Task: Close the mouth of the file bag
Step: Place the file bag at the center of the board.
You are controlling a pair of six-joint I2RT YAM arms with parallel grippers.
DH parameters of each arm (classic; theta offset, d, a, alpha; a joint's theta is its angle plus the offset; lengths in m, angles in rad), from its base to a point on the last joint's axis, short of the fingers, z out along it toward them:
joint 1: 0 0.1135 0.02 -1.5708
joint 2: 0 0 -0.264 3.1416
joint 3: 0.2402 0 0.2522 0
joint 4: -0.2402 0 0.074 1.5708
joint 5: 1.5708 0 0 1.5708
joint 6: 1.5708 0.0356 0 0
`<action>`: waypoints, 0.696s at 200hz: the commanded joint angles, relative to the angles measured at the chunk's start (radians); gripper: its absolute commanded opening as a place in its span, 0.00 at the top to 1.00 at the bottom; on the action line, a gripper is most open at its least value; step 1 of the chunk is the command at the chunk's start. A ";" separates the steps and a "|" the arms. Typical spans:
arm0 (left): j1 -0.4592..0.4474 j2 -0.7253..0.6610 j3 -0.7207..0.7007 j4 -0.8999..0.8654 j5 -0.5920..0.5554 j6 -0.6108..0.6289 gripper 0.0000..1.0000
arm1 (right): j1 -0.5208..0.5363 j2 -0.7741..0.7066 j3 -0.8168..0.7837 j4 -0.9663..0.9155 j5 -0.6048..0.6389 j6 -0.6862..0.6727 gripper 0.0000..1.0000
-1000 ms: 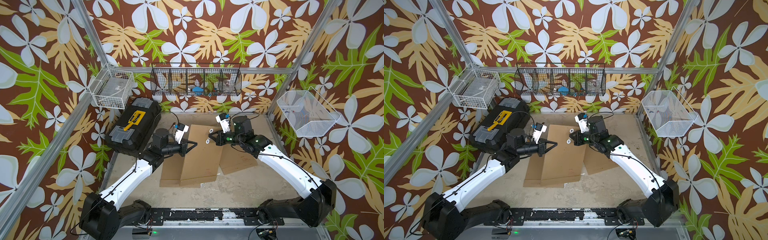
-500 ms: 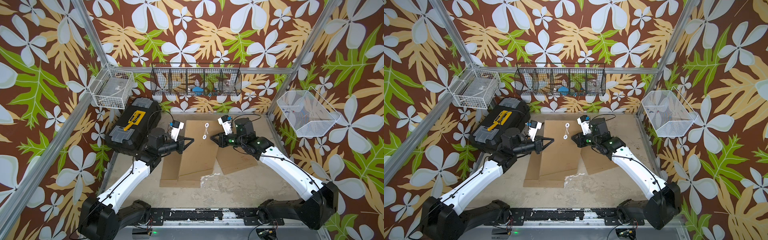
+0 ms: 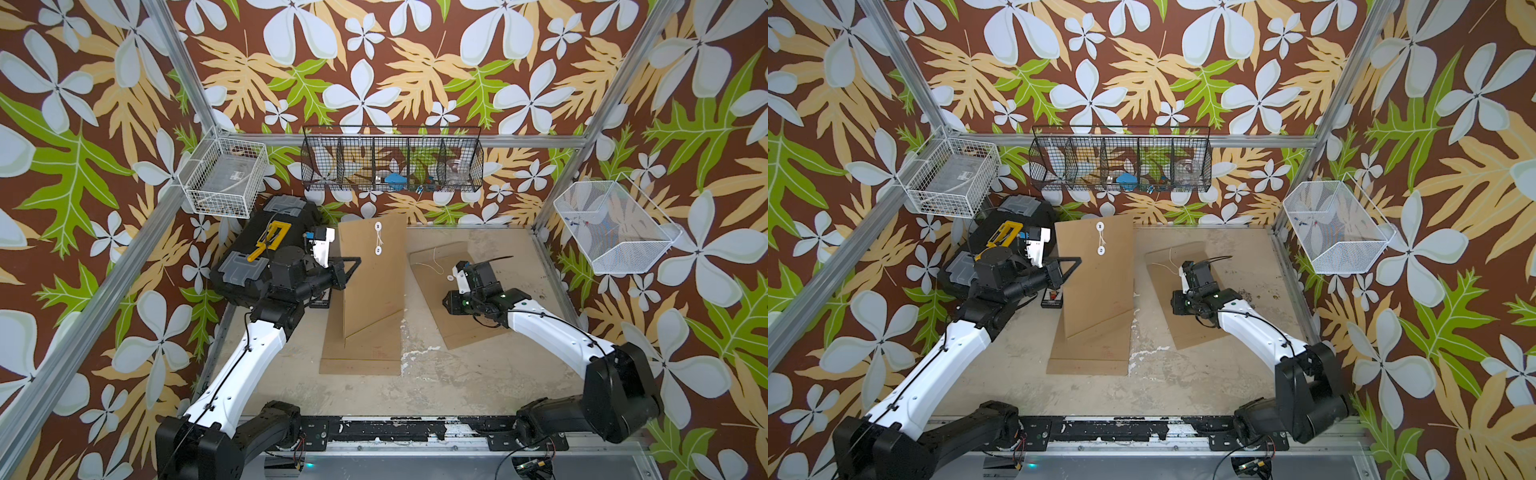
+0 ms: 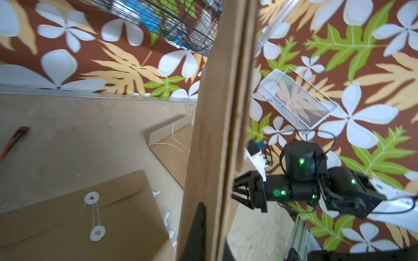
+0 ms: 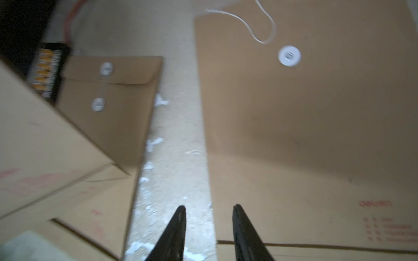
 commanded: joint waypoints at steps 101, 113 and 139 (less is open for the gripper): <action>0.009 0.042 -0.008 -0.019 -0.066 -0.056 1.00 | -0.147 0.052 -0.286 0.122 0.072 0.174 0.61; 0.008 0.047 -0.009 -0.013 -0.065 -0.055 1.00 | -0.216 0.019 -0.346 0.132 0.051 0.183 0.61; 0.009 0.054 -0.024 -0.002 -0.054 -0.056 1.00 | -0.351 -0.073 -0.422 0.119 0.050 0.194 0.61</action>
